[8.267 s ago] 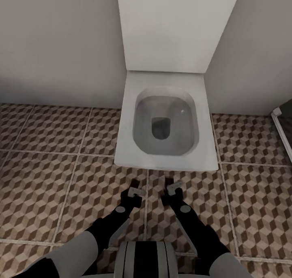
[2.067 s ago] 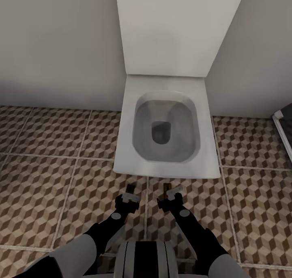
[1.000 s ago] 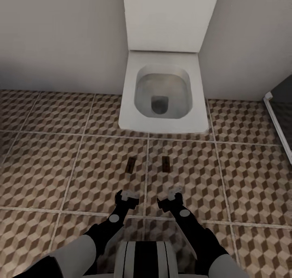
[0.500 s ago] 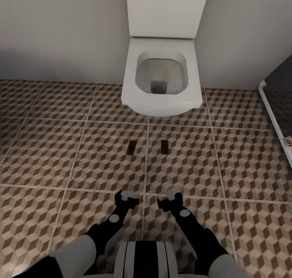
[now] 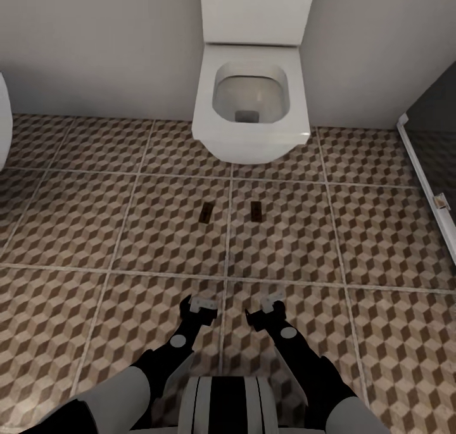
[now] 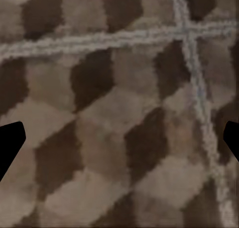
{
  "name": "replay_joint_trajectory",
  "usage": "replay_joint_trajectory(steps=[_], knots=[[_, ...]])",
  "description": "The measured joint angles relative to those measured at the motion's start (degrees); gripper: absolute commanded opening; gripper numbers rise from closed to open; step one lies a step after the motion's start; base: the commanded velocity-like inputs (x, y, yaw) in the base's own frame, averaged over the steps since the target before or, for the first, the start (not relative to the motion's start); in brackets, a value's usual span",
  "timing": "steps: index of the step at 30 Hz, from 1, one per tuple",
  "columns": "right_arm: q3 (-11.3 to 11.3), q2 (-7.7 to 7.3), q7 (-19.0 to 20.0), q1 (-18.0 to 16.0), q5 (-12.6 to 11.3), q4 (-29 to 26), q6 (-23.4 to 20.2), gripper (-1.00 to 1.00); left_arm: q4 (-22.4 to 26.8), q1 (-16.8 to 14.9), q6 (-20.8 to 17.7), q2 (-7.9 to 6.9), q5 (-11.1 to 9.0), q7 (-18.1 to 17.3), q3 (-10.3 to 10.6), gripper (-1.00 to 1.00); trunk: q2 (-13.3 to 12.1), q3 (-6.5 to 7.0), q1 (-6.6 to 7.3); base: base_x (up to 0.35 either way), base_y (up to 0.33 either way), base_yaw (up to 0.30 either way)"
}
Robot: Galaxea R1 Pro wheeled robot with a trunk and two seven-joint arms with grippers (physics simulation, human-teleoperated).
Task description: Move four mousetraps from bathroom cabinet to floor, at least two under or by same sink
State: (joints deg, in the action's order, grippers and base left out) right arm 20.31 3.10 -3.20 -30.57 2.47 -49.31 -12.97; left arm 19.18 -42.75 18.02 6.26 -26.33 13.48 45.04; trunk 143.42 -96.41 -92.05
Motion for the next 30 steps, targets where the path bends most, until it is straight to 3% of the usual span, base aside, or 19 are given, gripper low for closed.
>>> replay_joint_trajectory(steps=[30], knots=[[-0.03,0.00,0.00,0.00,0.00,0.00,0.00,1.00,0.07,0.00,0.58,0.00,-0.09,0.07,0.00,1.00,0.00,0.00,0.01,-0.007,0.000,0.000]])
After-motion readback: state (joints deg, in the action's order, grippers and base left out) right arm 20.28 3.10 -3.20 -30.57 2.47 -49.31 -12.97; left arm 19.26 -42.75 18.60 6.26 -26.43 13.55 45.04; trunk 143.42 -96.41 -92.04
